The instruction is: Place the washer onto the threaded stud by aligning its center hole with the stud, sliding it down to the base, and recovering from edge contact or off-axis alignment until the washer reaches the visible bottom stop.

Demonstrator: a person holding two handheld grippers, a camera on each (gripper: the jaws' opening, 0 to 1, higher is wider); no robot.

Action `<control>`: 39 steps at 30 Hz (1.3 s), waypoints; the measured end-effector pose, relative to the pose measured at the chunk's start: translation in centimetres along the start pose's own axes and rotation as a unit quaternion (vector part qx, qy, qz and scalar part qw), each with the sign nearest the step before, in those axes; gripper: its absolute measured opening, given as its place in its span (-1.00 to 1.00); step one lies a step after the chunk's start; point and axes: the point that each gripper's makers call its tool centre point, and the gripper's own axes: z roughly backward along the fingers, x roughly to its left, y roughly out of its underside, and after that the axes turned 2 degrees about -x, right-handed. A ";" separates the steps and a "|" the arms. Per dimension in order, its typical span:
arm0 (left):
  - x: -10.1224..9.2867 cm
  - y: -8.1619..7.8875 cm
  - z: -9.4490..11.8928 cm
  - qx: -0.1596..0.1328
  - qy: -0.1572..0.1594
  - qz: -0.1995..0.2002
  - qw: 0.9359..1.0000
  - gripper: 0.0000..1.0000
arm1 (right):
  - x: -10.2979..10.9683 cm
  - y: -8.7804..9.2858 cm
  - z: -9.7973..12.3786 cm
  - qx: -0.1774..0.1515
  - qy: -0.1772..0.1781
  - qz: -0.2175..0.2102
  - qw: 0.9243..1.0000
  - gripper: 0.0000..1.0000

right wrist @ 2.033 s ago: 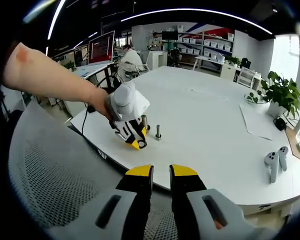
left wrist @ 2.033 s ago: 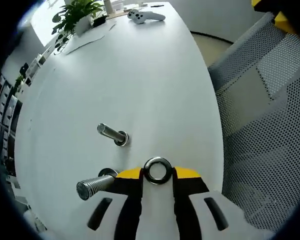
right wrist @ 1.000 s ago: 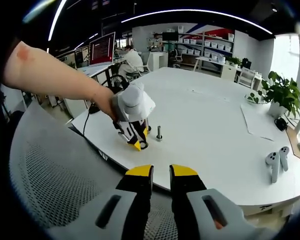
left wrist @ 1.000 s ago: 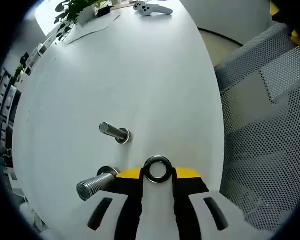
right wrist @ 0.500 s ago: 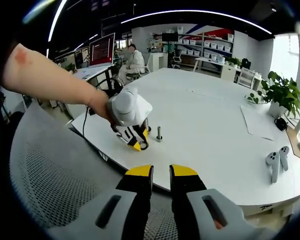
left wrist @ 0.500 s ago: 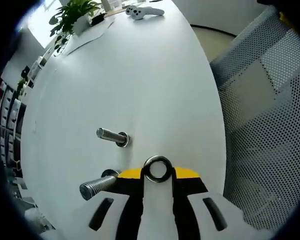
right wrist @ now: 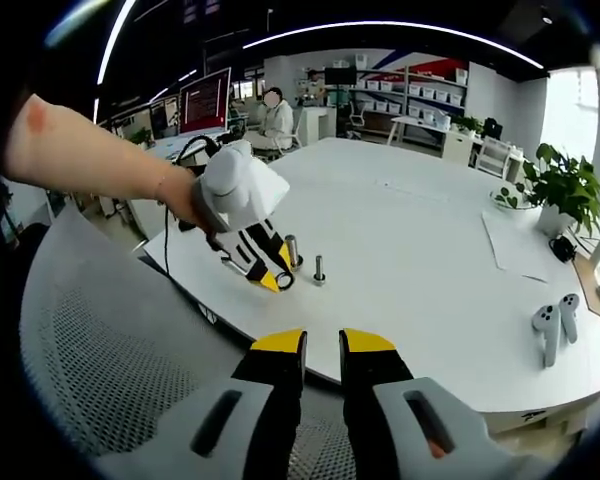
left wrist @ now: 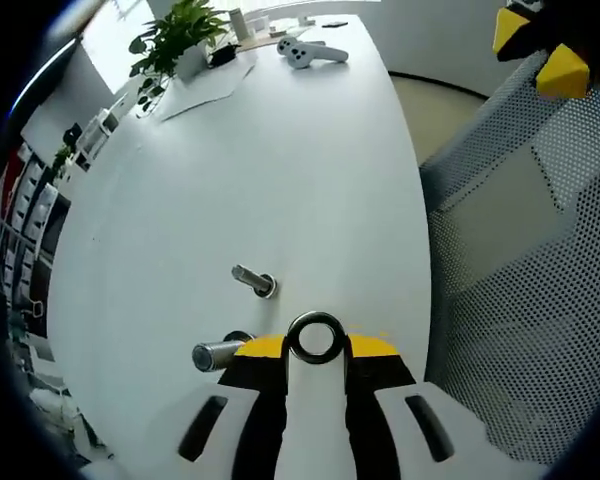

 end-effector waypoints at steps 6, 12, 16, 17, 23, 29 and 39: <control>1.5 0.6 2.2 -0.004 -0.017 0.007 1.000 -0.63 | 0.1 -0.1 0.0 -0.003 -0.002 -0.001 1.000 -0.67; 3.2 0.4 3.4 -0.009 -0.033 0.010 0.999 -0.63 | 0.1 -0.1 0.0 -0.003 -0.001 -0.001 1.000 -0.67; 4.6 0.1 3.6 -0.013 -0.042 0.017 0.999 -0.63 | 0.0 -0.1 0.0 -0.002 -0.001 0.000 1.000 -0.67; 5.1 0.0 3.5 -0.016 -0.044 0.025 0.999 -0.63 | 0.0 -0.1 0.0 -0.002 -0.001 0.000 1.000 -0.67; 6.1 0.1 2.4 -0.005 -0.042 0.029 0.999 -0.63 | 0.0 0.0 0.0 -0.001 0.000 -0.002 1.000 -0.67; 6.3 0.1 1.6 0.007 -0.028 0.019 0.999 -0.63 | -0.1 0.0 0.0 0.000 0.001 -0.003 1.000 -0.67; 6.4 0.6 0.8 0.033 -0.012 0.016 0.999 -0.63 | -0.1 -0.1 0.0 -0.001 0.001 -0.003 1.000 -0.67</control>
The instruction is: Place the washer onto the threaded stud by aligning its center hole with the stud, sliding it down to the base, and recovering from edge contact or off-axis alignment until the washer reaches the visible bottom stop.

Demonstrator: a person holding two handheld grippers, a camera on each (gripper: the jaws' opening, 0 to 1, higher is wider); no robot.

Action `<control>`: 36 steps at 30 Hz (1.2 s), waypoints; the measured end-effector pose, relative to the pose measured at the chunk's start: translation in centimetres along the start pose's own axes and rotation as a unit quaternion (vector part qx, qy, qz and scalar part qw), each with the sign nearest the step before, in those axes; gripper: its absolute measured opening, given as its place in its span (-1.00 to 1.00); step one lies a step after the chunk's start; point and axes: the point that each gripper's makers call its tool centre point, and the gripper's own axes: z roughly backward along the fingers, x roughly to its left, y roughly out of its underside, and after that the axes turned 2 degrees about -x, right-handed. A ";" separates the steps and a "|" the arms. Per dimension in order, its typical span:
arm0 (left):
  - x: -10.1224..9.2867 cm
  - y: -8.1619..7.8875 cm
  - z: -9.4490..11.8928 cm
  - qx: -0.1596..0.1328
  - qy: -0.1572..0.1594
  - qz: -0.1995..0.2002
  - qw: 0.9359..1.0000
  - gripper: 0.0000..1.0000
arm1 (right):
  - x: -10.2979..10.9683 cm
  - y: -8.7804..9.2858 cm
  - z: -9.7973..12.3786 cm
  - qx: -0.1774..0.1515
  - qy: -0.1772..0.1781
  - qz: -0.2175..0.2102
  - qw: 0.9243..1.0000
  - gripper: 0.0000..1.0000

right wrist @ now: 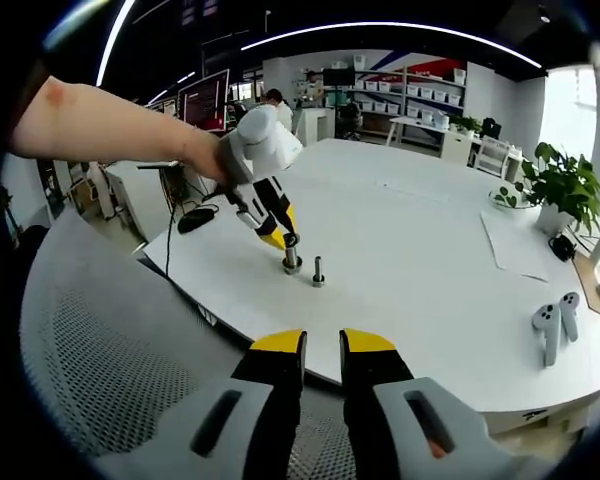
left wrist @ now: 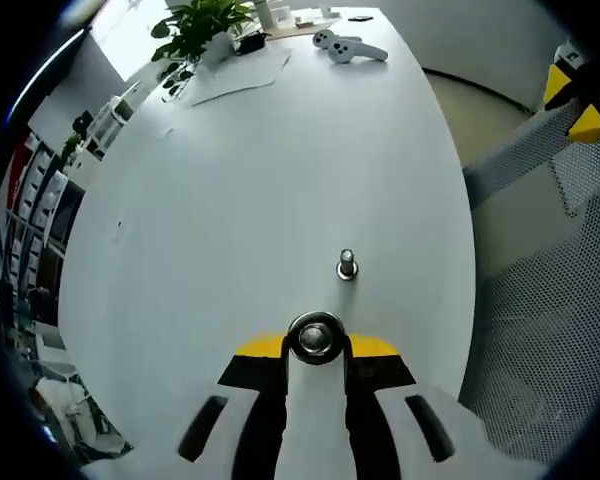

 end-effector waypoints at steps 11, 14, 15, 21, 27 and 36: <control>-0.3 0.6 -2.1 0.022 0.013 -0.007 1.000 -0.63 | 0.0 0.0 0.0 0.001 -0.002 0.000 1.000 -0.67; -0.5 1.1 -2.8 0.035 0.012 -0.001 0.999 -0.63 | 0.0 0.1 0.0 0.002 -0.003 0.000 1.000 -0.67; -0.6 1.1 -3.0 0.033 0.012 -0.001 0.999 -0.63 | 0.1 0.1 0.0 0.002 -0.003 0.000 1.000 -0.67; -1.3 1.4 -3.8 0.042 0.019 0.002 0.999 -0.63 | 0.1 0.1 0.0 0.003 -0.005 0.000 1.000 -0.67; -2.0 1.5 -4.0 0.043 0.024 0.004 0.999 -0.63 | 0.1 0.1 0.0 0.001 -0.004 0.001 1.000 -0.67; -2.0 1.5 -4.2 0.044 0.021 0.021 0.999 -0.63 | 0.2 0.1 0.0 0.001 -0.007 0.002 1.000 -0.67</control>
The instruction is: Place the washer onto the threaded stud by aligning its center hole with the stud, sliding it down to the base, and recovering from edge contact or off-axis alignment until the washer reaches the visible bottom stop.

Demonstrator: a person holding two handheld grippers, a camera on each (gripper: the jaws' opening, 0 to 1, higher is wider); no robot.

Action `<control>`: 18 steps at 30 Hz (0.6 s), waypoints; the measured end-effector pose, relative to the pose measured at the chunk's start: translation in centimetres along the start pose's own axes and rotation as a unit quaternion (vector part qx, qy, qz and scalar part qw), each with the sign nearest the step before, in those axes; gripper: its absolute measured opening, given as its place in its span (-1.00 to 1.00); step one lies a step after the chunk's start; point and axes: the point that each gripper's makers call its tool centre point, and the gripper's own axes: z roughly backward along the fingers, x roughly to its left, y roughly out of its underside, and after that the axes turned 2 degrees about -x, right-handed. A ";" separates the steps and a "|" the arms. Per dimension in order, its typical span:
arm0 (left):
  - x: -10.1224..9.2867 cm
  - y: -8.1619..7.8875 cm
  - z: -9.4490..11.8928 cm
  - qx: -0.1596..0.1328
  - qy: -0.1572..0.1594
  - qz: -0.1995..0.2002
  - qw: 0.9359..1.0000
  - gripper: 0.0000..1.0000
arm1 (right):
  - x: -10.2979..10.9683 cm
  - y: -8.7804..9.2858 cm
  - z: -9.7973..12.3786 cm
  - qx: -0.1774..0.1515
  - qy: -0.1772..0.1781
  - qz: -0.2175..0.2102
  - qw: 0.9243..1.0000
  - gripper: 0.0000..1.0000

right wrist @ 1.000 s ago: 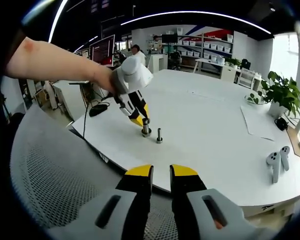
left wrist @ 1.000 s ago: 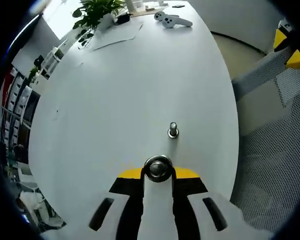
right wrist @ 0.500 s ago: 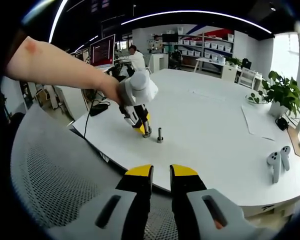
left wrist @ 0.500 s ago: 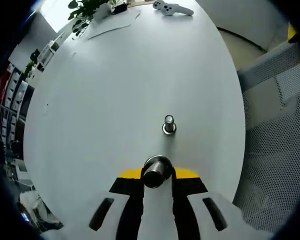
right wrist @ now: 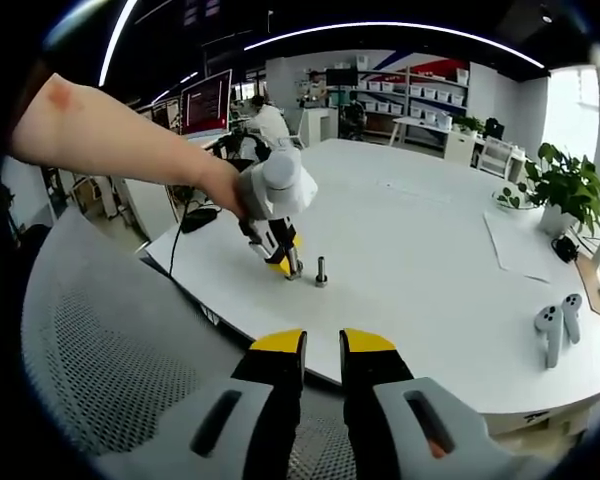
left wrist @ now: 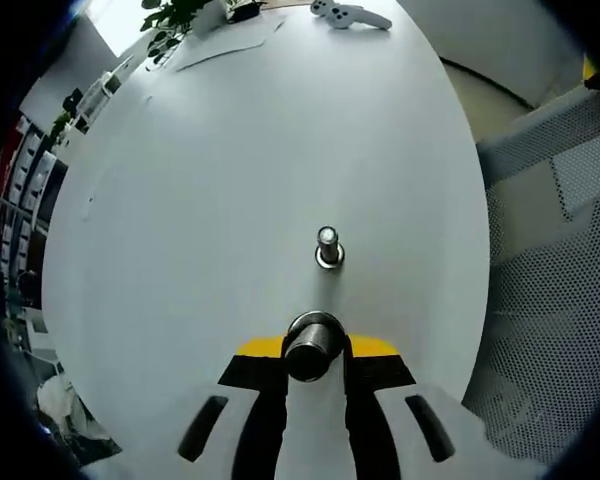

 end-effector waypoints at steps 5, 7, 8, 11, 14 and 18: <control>-0.2 -0.4 -0.1 -0.004 -0.006 0.003 1.000 -0.63 | 0.0 0.0 0.0 0.001 0.000 -0.001 1.000 -0.67; -0.3 -0.8 -0.2 -0.011 -0.007 0.007 1.000 -0.63 | 0.0 0.0 0.0 0.001 0.000 -0.001 1.000 -0.67; -0.2 -1.0 -0.3 -0.014 -0.008 0.009 1.000 -0.63 | 0.0 0.1 0.0 0.001 -0.001 -0.001 1.000 -0.67; -0.2 -1.4 -0.4 -0.022 -0.018 0.005 1.000 -0.63 | 0.0 0.1 0.0 0.002 -0.001 0.000 1.000 -0.67; -0.1 -1.2 -0.4 -0.023 -0.020 0.005 1.000 -0.62 | 0.0 0.1 0.0 0.003 0.000 -0.001 1.000 -0.67; 0.0 -1.0 -0.1 -0.039 -0.036 0.017 0.998 -0.59 | 0.0 0.2 0.0 0.005 -0.001 0.000 1.000 -0.67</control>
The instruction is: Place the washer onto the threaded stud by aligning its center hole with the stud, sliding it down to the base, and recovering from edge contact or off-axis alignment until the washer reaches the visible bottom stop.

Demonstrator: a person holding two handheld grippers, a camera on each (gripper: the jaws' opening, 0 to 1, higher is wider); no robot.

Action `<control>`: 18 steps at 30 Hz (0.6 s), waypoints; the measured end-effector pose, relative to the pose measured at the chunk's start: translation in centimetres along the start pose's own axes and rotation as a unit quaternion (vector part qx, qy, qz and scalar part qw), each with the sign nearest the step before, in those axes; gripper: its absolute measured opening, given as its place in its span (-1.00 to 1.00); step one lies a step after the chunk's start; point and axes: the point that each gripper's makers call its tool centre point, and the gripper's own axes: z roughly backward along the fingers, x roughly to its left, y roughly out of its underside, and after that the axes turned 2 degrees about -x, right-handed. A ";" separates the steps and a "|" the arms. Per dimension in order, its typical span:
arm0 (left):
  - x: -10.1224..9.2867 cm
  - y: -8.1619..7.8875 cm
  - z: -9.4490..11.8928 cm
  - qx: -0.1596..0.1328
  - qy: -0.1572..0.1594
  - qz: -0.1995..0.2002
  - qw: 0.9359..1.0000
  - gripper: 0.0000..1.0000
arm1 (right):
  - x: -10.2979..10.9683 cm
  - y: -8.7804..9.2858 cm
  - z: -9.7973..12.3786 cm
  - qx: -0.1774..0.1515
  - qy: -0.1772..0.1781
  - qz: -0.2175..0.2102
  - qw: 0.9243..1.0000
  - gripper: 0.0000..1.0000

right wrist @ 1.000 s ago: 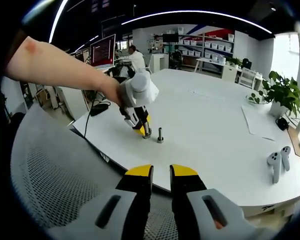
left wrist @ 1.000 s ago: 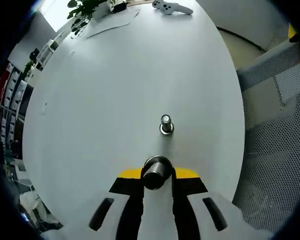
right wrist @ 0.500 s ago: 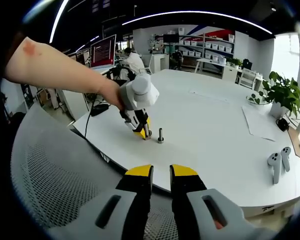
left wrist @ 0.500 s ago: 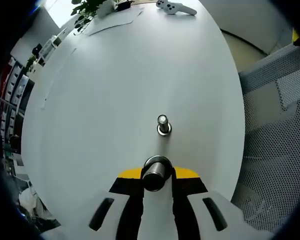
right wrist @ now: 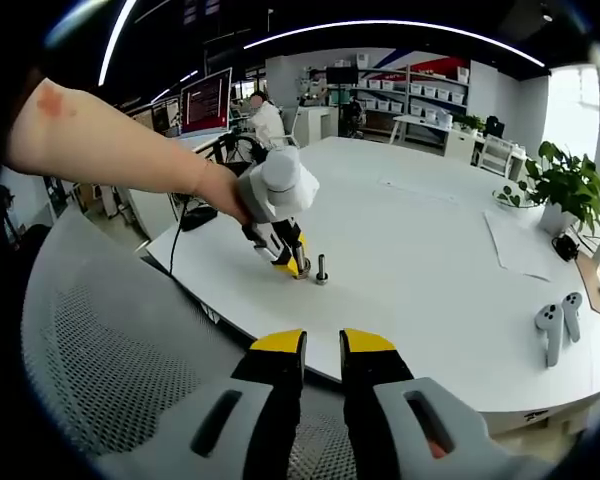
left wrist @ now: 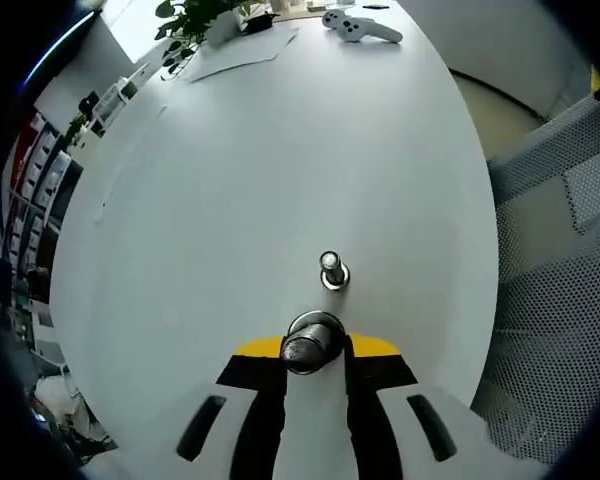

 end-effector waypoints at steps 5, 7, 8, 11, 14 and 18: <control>0.0 1.4 1.1 0.012 -0.009 0.024 1.000 -0.46 | 0.0 0.0 0.0 0.002 -0.002 0.002 1.000 -0.67; -0.2 1.8 1.8 0.008 -0.007 0.031 0.999 -0.37 | 0.1 0.0 0.0 0.002 -0.003 0.002 1.000 -0.67; -0.2 2.1 2.4 0.006 -0.007 0.038 0.999 -0.33 | 0.1 0.0 0.0 0.002 -0.003 0.003 1.000 -0.67; -0.5 2.8 4.1 -0.005 -0.011 0.040 0.999 -0.27 | 0.1 0.0 -0.1 0.002 -0.004 0.003 1.000 -0.67; -0.9 3.6 6.1 -0.019 -0.018 0.054 0.998 -0.24 | 0.1 -0.1 0.0 0.001 -0.005 0.003 1.000 -0.67; -1.4 4.6 8.3 -0.035 -0.024 0.067 0.997 -0.17 | 0.1 -0.1 0.0 -0.001 -0.004 0.002 1.000 -0.67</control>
